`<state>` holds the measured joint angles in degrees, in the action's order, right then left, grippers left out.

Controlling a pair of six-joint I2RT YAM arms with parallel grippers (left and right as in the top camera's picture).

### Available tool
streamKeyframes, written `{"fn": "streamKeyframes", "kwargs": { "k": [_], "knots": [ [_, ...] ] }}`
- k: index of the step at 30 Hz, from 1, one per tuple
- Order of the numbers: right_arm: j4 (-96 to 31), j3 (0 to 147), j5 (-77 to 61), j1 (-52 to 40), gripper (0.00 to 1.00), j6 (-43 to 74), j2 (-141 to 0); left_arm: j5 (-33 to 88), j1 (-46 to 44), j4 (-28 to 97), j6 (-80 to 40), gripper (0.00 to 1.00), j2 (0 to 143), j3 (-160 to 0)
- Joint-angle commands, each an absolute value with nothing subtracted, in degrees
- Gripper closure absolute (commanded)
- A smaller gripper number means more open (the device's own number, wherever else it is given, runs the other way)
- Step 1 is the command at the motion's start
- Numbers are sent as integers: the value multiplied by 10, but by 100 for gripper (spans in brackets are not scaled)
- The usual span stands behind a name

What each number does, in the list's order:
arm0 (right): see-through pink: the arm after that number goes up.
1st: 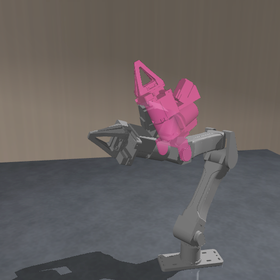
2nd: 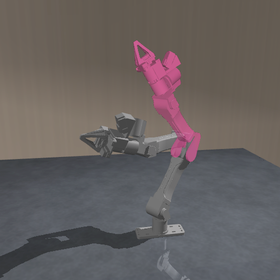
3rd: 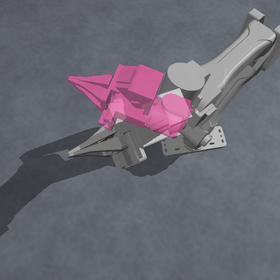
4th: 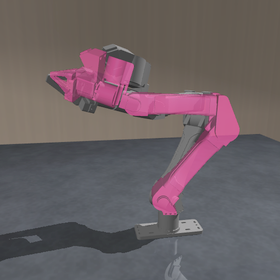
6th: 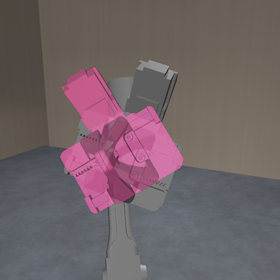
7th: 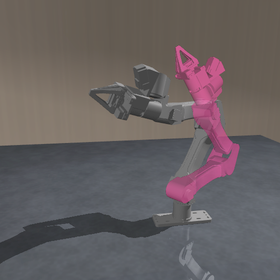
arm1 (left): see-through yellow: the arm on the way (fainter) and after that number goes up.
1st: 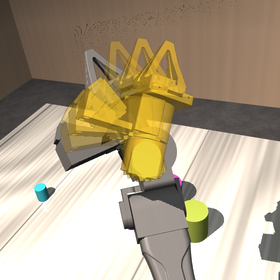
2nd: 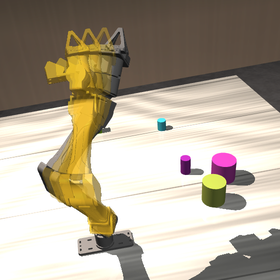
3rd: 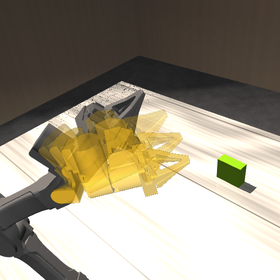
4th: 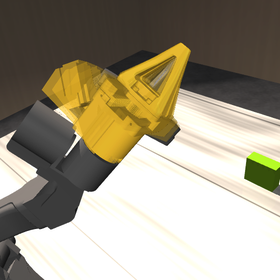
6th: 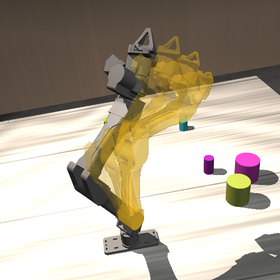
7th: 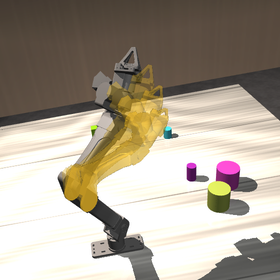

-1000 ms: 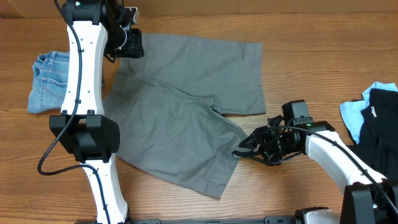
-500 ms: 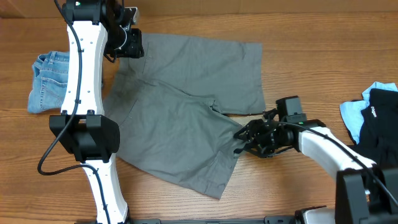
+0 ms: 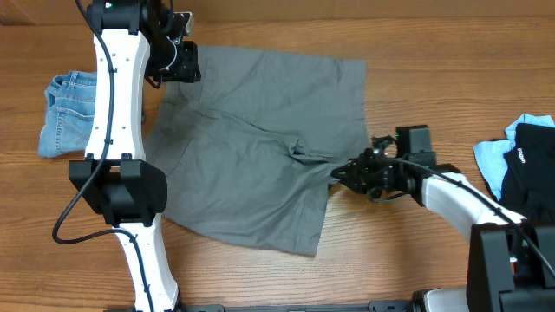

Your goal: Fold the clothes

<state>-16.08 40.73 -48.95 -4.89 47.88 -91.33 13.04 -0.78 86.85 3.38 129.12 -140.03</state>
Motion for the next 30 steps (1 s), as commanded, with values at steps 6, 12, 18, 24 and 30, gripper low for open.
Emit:
{"fn": "streamKeyframes", "kwargs": {
  "k": [6,12,18,24,30],
  "knots": [
    [-213,418,-620,61,96,376,-907,130,-13,871,43,61,1279,-1413],
    [-208,418,-610,74,90,360,-907,135,-13,916,43,50,1279,-1412],
    [-208,417,-537,37,92,364,-907,207,-17,968,43,53,1279,-1371],
    [-174,417,-409,-24,64,381,-907,219,-48,951,66,57,1279,-1226],
    [-142,417,-320,-62,56,382,-907,219,-72,897,78,59,1279,-1066]
  ]
}}
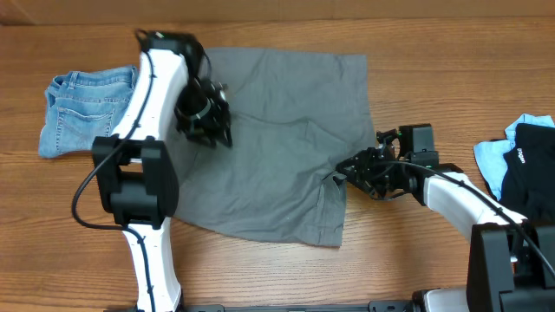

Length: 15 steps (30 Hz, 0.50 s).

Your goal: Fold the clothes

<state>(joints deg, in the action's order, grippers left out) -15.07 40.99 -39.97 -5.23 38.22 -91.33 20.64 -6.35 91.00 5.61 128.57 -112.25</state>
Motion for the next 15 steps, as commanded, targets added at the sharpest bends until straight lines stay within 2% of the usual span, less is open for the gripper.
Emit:
{"fn": "streamKeyframes", "kwargs": {
  "k": [1,2,3,8,15],
  "knots": [
    [-142,417,-301,-63,61,396,-907,220,-75,886,77,59,1279,-1041],
    [-140,417,-293,-63,73,413,-907,221,-77,875,77,59,1279,-1017],
    [-130,416,-295,-63,76,420,-907,221,-79,862,77,59,1279,-994],
    [-70,416,-304,-63,76,420,-907,221,-80,802,77,59,1279,-896],
    [83,416,-557,-31,78,281,-907,203,-72,740,66,59,1279,-807]
  ]
}}
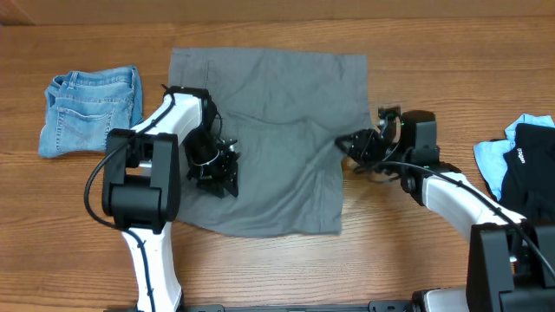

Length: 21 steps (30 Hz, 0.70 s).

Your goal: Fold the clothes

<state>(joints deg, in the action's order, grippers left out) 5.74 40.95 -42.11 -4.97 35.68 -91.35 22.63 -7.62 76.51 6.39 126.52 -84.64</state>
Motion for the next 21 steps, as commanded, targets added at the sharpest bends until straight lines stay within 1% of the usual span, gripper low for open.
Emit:
{"fn": "streamKeyframes", "kwargs": {
  "k": [1,2,3,5,7,9,10,12,15,17,18,20,21],
  "knots": [
    [92,416,-579,-21,78,274,-907,203,-70,735,66,59,1279,-800],
    [88,417,-576,-8,79,280,-907,203,-67,731,65,59,1279,-795],
    [72,417,-557,5,82,305,-907,203,-66,729,64,59,1279,-792],
    [36,416,-521,33,84,371,-907,201,-64,727,64,60,1279,-790],
    [53,416,-591,59,90,376,-907,199,-64,727,63,60,1279,-790],
    [129,416,-720,85,92,350,-907,199,-64,726,64,60,1279,-790],
    [140,416,-734,89,92,355,-907,199,-64,726,63,60,1279,-790],
    [170,416,-743,100,93,402,-907,199,-63,723,63,60,1279,-790],
    [140,416,-705,97,91,406,-907,199,-64,719,62,60,1279,-790],
    [91,416,-662,90,85,397,-907,199,-64,720,62,60,1279,-790],
    [62,416,-636,86,77,383,-907,199,-64,721,62,60,1279,-790],
    [12,416,-585,79,51,352,-907,199,-64,722,62,60,1279,-790],
    [-17,416,-554,75,43,341,-907,199,-64,723,62,60,1279,-790]
  ]
}}
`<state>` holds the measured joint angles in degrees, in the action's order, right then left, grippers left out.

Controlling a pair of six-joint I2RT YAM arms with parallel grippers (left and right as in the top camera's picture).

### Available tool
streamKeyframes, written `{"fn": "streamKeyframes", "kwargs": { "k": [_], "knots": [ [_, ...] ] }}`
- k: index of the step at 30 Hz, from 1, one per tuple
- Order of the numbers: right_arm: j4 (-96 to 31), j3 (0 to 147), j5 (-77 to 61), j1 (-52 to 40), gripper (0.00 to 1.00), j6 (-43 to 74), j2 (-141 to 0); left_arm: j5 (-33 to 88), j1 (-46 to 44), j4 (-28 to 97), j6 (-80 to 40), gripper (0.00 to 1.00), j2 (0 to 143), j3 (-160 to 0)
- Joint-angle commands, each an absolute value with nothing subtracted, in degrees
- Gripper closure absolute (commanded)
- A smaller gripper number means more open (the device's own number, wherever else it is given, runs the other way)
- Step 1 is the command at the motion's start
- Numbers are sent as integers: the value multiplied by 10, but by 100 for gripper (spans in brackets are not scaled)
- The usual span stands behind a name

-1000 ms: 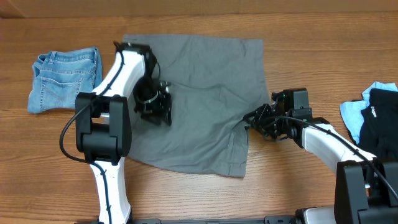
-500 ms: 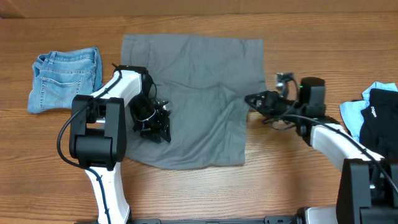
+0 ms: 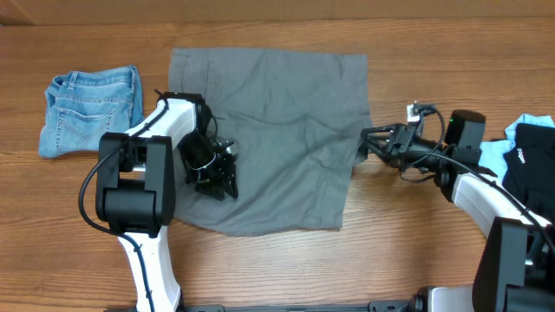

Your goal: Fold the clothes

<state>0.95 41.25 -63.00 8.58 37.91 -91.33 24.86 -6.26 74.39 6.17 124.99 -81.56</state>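
Note:
A grey garment [image 3: 277, 139] lies flat as a rough rectangle in the middle of the wooden table [image 3: 416, 251]. My left gripper [image 3: 221, 178] is down on its left part, pointing right; its dark fingers blur together, so their state is unclear. Just off the garment's right edge sits my right gripper [image 3: 371, 144], with fingers spread and nothing between them.
Folded blue jeans [image 3: 91, 108] lie at the far left, beside the left arm. A heap of light blue and black clothes [image 3: 520, 160] sits at the right edge, behind the right arm.
My right gripper has drawn back to the right, off the garment's edge, and now stands open. The left gripper has shifted slightly left on the cloth. The garment lies as it did.
The garment first lay skewed, my left gripper at its top left corner and my right gripper at its right middle. Then the left gripper was over the cloth's middle left. Then the garment lay squared up, and now the right gripper is clear of it.

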Motion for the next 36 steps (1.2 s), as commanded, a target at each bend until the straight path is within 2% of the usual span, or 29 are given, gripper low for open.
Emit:
{"fn": "streamKeyframes", "kwargs": {
  "k": [1,4,7,8,11,15,18,19,21,25,27,29,36],
  "knots": [
    [-48,416,-514,71,42,340,-907,199,-64,724,62,60,1279,-790],
    [-120,416,-409,68,43,340,-907,199,-64,724,62,59,1279,-790],
    [-146,416,-363,68,57,340,-907,199,-64,724,62,59,1279,-790],
    [-147,416,-360,68,57,338,-907,199,-64,724,62,59,1279,-790],
    [-152,416,-361,67,52,328,-907,199,-64,724,62,59,1279,-790],
    [-159,415,-361,57,41,328,-912,200,-64,723,62,59,1279,-790],
    [-140,415,-367,38,40,328,-928,199,-64,723,62,59,1279,-790],
    [-121,415,-384,31,42,328,-936,199,-64,723,62,59,1279,-790],
    [-72,415,-438,19,60,327,-949,199,-64,723,62,59,1279,-790],
    [25,415,-539,-3,71,327,-957,199,-64,724,62,59,1279,-790],
    [64,415,-578,-6,86,328,-957,199,-64,724,62,59,1279,-790],
    [80,416,-592,-4,95,344,-957,199,-64,724,62,59,1279,-790],
    [84,416,-660,67,96,431,-957,199,-64,726,62,59,1279,-790]
  ]
}}
